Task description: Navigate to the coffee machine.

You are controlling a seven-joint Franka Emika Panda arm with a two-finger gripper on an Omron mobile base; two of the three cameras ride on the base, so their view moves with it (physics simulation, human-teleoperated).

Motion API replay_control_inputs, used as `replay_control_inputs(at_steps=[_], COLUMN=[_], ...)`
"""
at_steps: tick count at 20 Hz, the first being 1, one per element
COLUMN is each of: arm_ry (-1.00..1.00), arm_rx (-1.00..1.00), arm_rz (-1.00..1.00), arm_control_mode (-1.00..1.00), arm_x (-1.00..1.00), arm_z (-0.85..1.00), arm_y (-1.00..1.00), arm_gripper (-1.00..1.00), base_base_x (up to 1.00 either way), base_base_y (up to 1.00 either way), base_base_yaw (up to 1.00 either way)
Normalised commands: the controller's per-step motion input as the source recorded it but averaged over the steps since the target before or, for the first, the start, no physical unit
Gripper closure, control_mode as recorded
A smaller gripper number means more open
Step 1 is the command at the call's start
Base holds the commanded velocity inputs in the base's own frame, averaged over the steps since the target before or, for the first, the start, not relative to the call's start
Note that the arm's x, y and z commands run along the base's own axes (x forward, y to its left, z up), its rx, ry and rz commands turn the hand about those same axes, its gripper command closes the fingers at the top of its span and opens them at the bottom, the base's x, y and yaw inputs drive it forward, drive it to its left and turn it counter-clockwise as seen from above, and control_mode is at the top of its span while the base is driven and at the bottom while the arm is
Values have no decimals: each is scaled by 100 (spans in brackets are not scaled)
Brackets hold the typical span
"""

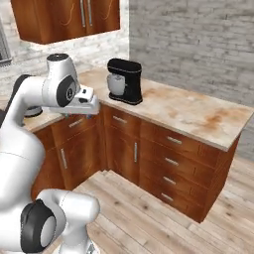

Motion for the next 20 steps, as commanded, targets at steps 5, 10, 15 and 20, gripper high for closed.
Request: replay_control_inputs(at_steps=[5,10,15,20], arm_ry=[0,0,0,0], arm_rx=[0,0,0,0], arm_rz=[0,0,0,0], arm_control_mode=[100,100,100,100], arm_x=[0,0,0,0], arm_z=[0,0,0,0], arm_y=[0,0,0,0], arm_gripper=[-100,-100,-100,-100], base_base_x=[0,0,0,0], base_base_y=[0,0,0,0], base_base_yaw=[-73,-83,-94,-97])
